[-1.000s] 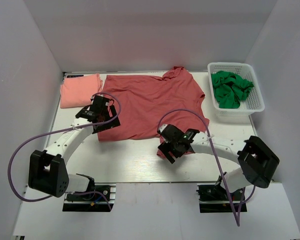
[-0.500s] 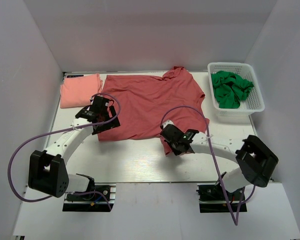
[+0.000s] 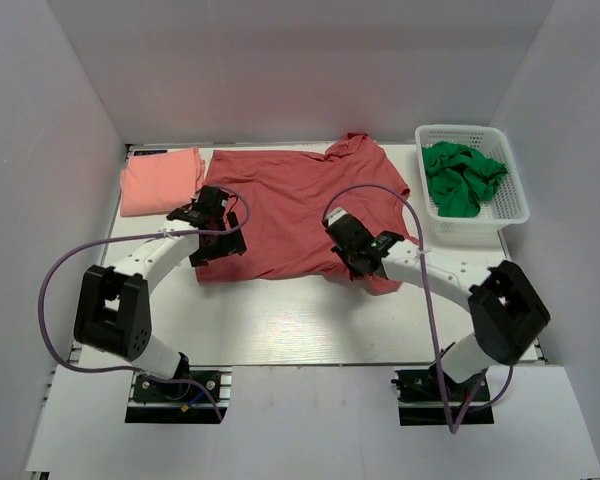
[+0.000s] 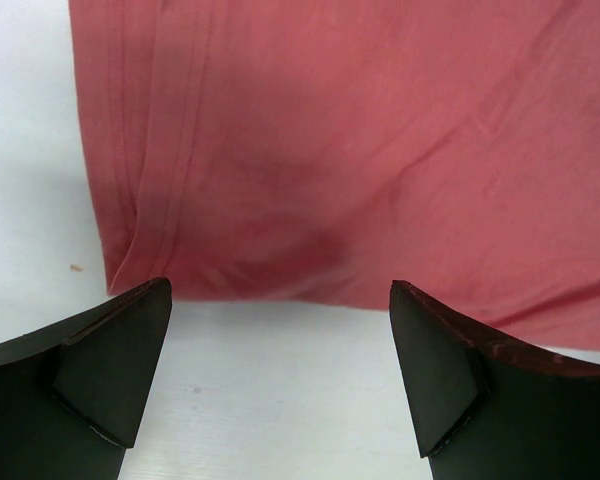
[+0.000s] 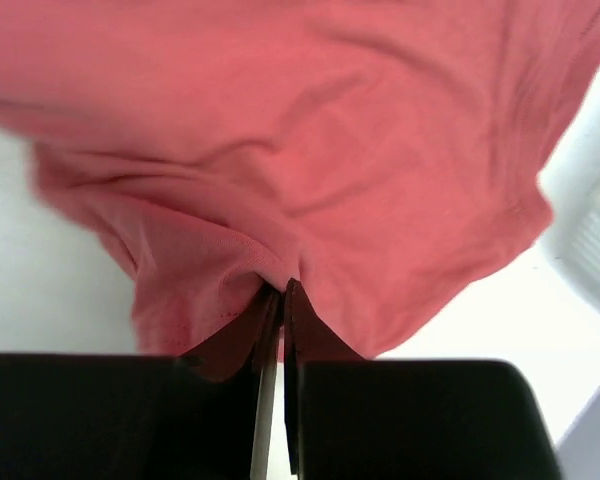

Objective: Fold and stack the t-shirts
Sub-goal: Flatten out the tshirt

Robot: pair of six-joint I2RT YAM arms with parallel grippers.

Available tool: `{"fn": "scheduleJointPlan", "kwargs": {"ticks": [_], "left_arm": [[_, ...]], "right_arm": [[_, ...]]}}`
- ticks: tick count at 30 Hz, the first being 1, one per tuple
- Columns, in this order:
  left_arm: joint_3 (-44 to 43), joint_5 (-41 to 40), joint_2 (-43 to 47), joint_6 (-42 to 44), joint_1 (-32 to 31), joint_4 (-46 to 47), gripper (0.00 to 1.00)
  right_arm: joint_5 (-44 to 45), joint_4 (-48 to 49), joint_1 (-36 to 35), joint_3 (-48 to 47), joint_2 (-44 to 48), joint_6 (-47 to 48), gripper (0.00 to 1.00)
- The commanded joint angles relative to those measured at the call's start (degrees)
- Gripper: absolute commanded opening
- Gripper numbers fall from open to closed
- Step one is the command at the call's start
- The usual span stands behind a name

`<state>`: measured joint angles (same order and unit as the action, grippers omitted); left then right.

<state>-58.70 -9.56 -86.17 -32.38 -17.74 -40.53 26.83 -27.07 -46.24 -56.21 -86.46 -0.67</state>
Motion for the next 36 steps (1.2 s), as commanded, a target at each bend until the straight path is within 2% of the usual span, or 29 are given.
{"fn": "scheduleJointPlan", "kwargs": {"ticks": [1,2,5,6,9,10,12,14,15,17,18,19,23,24,27,29,32,35,36], "left_arm": [[-3.9,0.6,-0.9,0.6,0.1,0.1,1.0],[-4.5,0.6,-2.1,1.1,0.1,0.1,1.0],[-5.0,0.6,-3.6,1.1,0.1,0.1,1.0],[-5.0,0.6,-4.2,1.1,0.1,0.1,1.0],[-6.2,1.1,-6.0,1.1,0.1,0.6,1.0],[-6.2,1.1,-6.0,1.1,0.1,0.6,1.0],[-6.7,1.1,-7.5,1.1,0.1,0.6,1.0],[-6.7,0.5,-7.5,1.1,0.1,0.6,1.0],[-7.2,0.5,-7.5,1.1,0.1,0.6,1.0],[-7.2,0.5,-7.5,1.1,0.1,0.6,1.0],[-7.2,0.5,-7.5,1.1,0.6,0.6,1.0],[-7.2,0.5,-7.5,1.1,0.6,0.6,1.0],[-5.9,1.6,-5.6,1.1,0.6,1.2,1.0],[-5.2,2.3,-5.0,1.1,0.1,1.2,1.0],[-3.9,3.9,-5.0,1.1,0.1,2.8,1.0],[-3.4,4.6,-4.4,1.1,0.1,3.5,1.0],[-3.4,5.3,-4.4,0.6,0.1,3.5,1.0],[-2.7,5.3,-3.7,0.6,0.1,3.5,1.0],[-2.7,5.3,-3.7,0.6,0.1,3.5,1.0]], "right_arm": [[0.5,3.1,4.7,-5.2,-3.4,7.3,0.08],[0.2,3.8,5.4,-5.8,-3.9,8.3,0.08],[0.2,6.4,9.5,-9.7,-6.1,12.1,0.16],[-1.8,8.8,11.5,-10.2,-7.6,14.1,0.24],[-4.4,8.6,14.0,-14.4,-11.1,16.8,0.31],[-4.9,8.1,14.3,-15.3,-12.2,17.3,0.41],[-4.4,4.5,15.4,-19.9,-15.8,16.5,0.45],[-4.2,2.7,15.6,-22.4,-16.1,15.0,0.45],[-5.3,1.1,15.4,-22.3,-15.3,14.1,0.45],[-9.1,-0.5,15.1,-20.8,-9.8,12.2,0.51],[-11.3,-2.5,15.0,-19.5,-8.0,11.5,0.57],[-17.4,-3.3,14.9,-18.6,-4.5,10.2,0.69],[-23.3,-6.5,14.1,-11.3,7.2,5.8,0.82],[-28.4,-7.5,13.6,-7.6,10.0,4.6,0.9],[-33.1,-7.9,12.8,-2.8,15.1,3.9,0.9],[-37.1,-4.9,11.2,0.8,16.3,3.3,0.9],[-38.3,-2.6,8.5,3.8,14.0,1.8,0.9],[-33.8,0.2,6.5,4.9,9.7,1.0,0.9],[-28.3,0.9,6.1,5.1,9.0,-2.2,0.9]]}}
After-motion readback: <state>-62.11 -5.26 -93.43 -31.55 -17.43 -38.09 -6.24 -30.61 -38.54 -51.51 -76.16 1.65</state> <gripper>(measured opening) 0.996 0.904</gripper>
